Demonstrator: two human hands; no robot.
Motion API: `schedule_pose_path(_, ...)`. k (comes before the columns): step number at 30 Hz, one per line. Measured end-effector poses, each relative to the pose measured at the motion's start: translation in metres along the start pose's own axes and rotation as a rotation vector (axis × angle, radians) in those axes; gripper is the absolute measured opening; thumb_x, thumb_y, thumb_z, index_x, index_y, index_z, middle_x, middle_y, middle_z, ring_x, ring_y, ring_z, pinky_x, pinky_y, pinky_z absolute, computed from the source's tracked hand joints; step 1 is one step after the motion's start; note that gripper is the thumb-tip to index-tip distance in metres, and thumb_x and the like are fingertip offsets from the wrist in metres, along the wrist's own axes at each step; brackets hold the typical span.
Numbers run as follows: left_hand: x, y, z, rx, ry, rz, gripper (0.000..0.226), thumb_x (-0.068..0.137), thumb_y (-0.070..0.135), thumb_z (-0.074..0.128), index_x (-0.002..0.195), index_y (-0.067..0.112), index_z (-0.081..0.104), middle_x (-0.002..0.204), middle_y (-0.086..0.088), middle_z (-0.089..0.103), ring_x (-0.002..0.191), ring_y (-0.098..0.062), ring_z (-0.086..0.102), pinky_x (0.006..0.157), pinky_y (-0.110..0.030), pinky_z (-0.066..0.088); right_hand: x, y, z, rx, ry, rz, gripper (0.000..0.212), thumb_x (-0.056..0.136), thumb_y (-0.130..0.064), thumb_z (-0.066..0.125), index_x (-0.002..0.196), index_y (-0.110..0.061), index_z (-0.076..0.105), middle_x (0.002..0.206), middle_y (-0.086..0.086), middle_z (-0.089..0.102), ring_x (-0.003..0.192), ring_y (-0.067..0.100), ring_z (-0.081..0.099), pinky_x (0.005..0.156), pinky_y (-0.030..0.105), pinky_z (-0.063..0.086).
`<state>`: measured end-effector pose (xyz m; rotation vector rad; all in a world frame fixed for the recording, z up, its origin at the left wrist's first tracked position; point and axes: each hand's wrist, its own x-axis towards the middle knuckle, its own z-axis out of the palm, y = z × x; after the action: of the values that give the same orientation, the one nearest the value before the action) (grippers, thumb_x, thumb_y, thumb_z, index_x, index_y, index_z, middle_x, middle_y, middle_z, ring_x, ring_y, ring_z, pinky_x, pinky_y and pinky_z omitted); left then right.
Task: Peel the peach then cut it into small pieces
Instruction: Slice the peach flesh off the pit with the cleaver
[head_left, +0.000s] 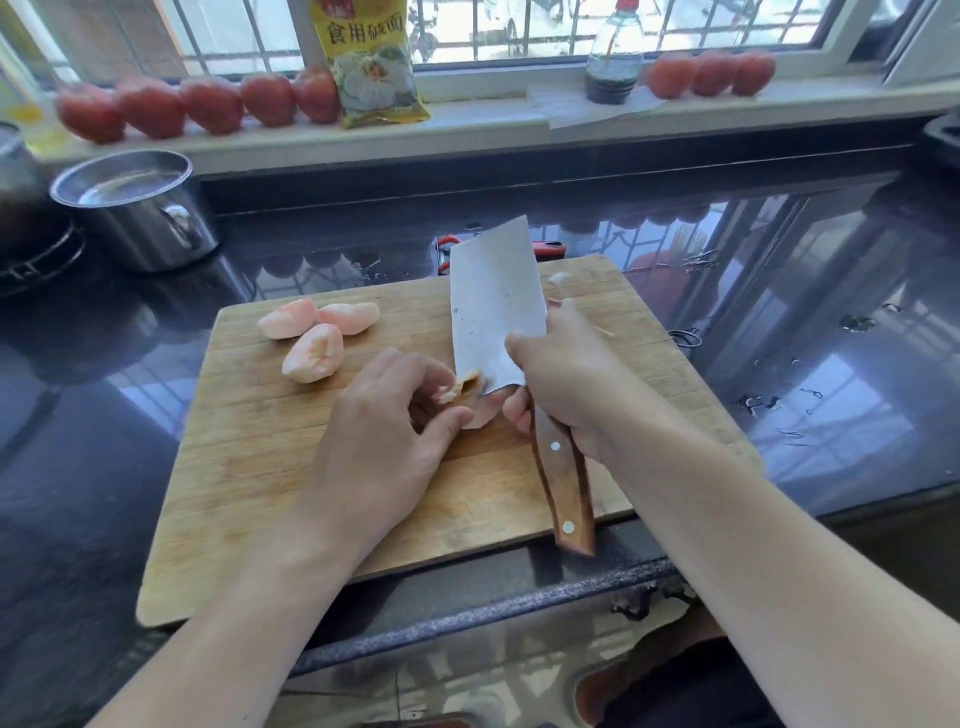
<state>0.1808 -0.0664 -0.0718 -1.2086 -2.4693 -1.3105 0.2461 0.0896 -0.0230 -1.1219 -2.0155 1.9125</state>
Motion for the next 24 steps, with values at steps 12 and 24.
schedule_pose_path(12,0.007,0.022,-0.005,0.115,-0.017,-0.177,0.031,0.084,0.026,0.085,0.110,0.022,0.070,0.090,0.011,0.065,0.086,-0.010,0.061,0.080,-0.027,0.049,-0.019,0.034,0.014,0.030,0.164,-0.243,0.016,0.102,-0.023,0.041,0.111,-0.017,0.053,0.069,0.010,0.071,0.046,0.024,0.064,0.052,0.043,0.055)
schedule_pose_path(24,0.005,0.020,-0.009,-0.054,-0.045,-0.416,0.018,0.084,0.026,0.085,0.100,0.029,0.078,0.084,0.014,0.075,0.084,0.001,0.068,0.076,-0.020,0.051,-0.032,0.028,0.016,-0.155,0.153,-0.386,0.011,0.106,-0.022,0.042,0.102,-0.012,0.046,0.067,0.020,0.064,0.038,0.018,0.061,0.044,0.036,0.054)
